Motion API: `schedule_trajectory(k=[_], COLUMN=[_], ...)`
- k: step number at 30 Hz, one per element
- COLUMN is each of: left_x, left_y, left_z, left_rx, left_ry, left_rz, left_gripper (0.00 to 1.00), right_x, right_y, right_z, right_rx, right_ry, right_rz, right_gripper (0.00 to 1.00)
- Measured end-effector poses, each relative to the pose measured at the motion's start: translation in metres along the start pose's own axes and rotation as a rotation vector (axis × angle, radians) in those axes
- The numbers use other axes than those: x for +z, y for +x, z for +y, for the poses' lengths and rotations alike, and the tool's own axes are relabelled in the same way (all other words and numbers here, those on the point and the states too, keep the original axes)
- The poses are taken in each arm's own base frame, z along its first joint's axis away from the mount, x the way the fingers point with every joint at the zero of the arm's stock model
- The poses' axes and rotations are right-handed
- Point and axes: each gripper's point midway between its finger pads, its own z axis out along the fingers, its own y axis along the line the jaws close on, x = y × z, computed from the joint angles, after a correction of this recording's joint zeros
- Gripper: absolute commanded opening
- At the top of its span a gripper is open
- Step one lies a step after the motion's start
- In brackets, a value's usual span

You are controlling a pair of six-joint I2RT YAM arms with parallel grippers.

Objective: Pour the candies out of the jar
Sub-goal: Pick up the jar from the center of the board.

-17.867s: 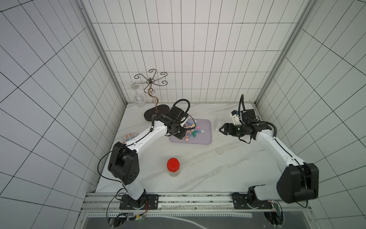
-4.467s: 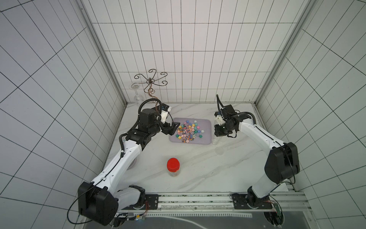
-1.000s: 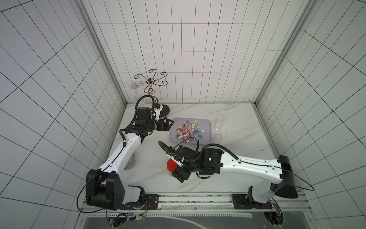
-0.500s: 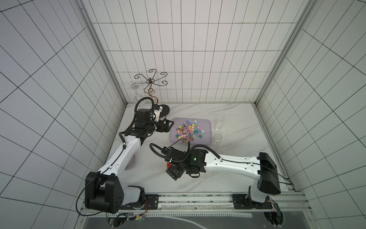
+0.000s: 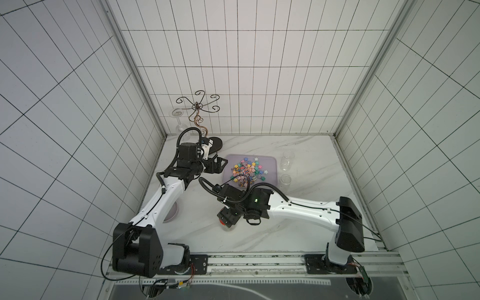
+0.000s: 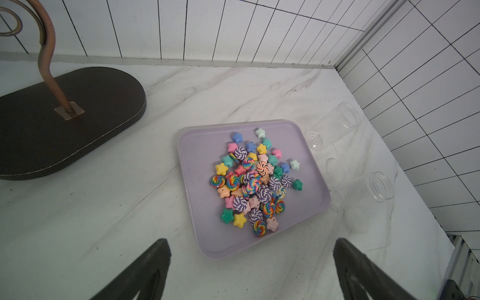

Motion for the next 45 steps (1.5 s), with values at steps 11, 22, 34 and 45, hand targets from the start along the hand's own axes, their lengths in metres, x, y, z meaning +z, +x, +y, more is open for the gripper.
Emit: schedule_trajectory(k=[11, 22, 34, 45], left_x=[0.0, 0.002, 0.003, 0.004], left_y=[0.0, 0.002, 0.003, 0.004], left_z=[0.001, 0.001, 0.001, 0.002], left_rx=[-0.011, -0.02, -0.024, -0.025], left_ry=[0.006, 0.012, 0.017, 0.018], left_rz=[0.001, 0.01, 0.015, 0.018], left_gripper=[0.97, 0.97, 0.97, 0.97], right_x=[0.008, 0.012, 0.019, 0.019], right_y=[0.003, 0.002, 0.001, 0.002], right_z=[0.007, 0.012, 0.004, 0.006], right_rx=[0.005, 0.004, 0.024, 0.026], right_ry=[-0.053, -0.075, -0.076, -0.095], right_rz=[0.024, 0.021, 0.024, 0.03], right_gripper=[0.86, 0.85, 0.82, 0.83])
